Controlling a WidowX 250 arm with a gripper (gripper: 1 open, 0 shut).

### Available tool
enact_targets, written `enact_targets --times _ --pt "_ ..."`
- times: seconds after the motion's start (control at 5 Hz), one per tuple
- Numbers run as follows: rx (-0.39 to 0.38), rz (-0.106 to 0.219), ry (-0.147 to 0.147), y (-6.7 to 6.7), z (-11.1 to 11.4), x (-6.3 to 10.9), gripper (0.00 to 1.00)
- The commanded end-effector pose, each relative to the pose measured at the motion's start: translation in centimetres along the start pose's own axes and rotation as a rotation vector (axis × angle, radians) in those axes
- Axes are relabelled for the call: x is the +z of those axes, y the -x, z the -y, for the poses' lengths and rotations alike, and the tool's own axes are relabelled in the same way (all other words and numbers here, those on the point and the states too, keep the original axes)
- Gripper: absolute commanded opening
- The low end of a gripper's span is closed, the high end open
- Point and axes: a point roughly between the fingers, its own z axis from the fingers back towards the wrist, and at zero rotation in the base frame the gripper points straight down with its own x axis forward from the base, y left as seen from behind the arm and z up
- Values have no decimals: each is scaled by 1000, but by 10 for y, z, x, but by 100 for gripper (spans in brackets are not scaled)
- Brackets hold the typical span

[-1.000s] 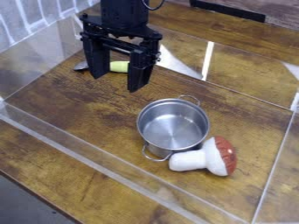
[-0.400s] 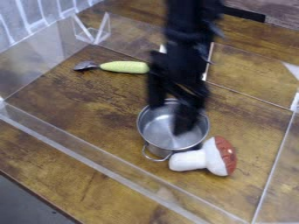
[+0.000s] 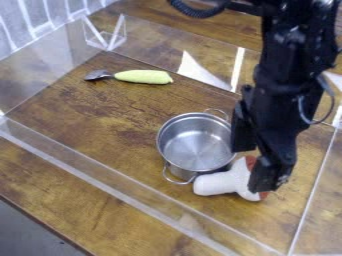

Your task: Put the mushroom in the silver pot

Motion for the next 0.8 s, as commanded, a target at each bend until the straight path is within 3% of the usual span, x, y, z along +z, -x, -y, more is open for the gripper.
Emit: enact_targets --times 0.0,0.4,0.6 --pt "-1 80 -54 0 -15 7 100" --pt "33 146 -102 -3 -27 -14 100" --pt "84 177 -133 -6 -38 -10 100"
